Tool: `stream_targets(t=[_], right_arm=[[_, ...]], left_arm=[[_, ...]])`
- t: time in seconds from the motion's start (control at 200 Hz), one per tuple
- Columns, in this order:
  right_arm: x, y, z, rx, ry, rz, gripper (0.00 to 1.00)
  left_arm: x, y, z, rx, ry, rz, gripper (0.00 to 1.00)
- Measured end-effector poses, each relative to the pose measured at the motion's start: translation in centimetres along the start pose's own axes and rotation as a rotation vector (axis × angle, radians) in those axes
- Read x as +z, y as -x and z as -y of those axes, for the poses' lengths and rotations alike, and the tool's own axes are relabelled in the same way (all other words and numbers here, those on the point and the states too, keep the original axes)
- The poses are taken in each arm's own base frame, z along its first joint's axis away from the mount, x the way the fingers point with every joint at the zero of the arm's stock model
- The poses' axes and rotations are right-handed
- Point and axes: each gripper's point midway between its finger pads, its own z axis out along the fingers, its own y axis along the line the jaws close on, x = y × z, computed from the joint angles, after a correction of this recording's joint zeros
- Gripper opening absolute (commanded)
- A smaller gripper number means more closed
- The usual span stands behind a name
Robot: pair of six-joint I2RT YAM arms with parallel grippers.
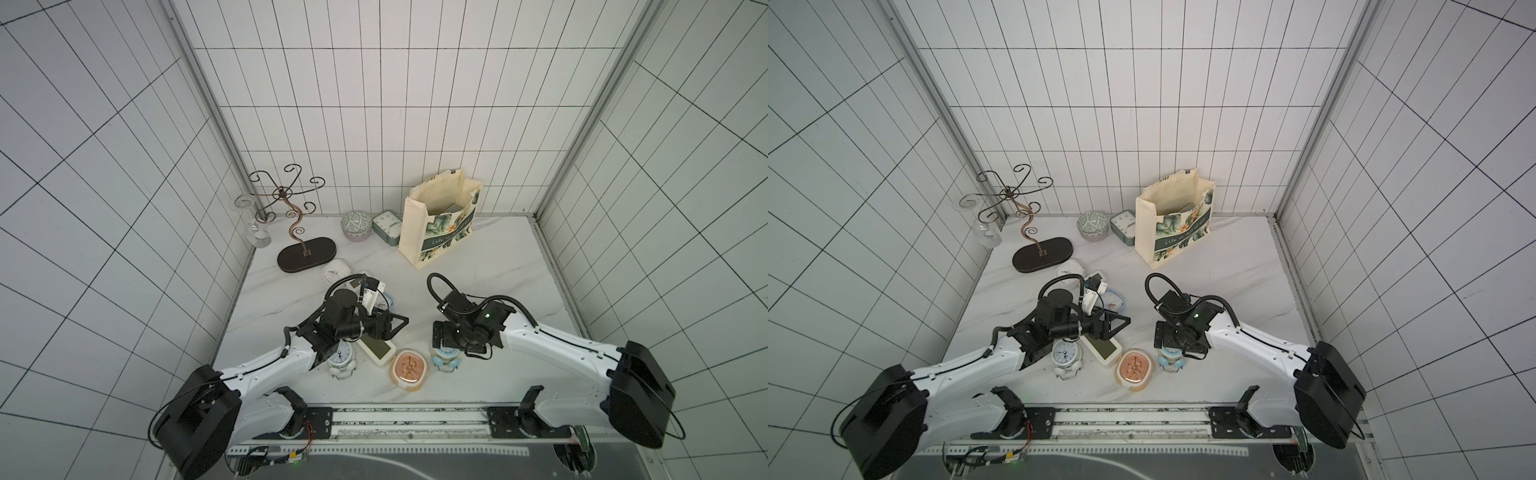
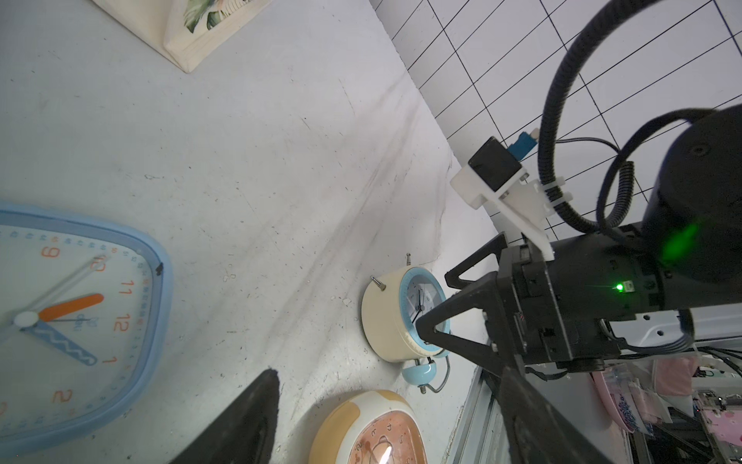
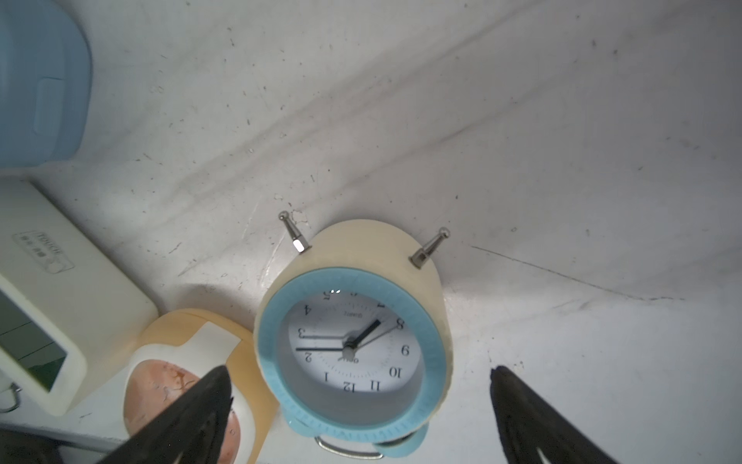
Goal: Put the alarm clock into the canvas bag
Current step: Pick up the alarm from the center of the board.
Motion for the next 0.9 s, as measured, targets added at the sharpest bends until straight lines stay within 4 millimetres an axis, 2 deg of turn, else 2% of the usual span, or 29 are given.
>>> stream_targets(t=[0.19,0.43,0.72,0.9], right_arm=[[1.3,-0.3,-0.1,0.003,-0.043,-0.001,1.00],[2.0,0.1,-0.7,0.016,-0.033,0.014,1.00],[2.6,0.5,-1.6,-0.011,-0.020,0.032,0.75],[2.4,0.9,-1.2,-0.058,-0.050,0.052,0.73]], left_arm=[[-0.1,0.1,0.5,0.006,-0.023,0.004,0.84],[-0.1,0.1,1.0,0.007,-0.048,-0.002,0.84],[0.0,-0.1,0.8,0.005,-0.046,-0.008,0.84],[0.0,-0.1,0.1,0.006,-0.016,-0.004,0.84]])
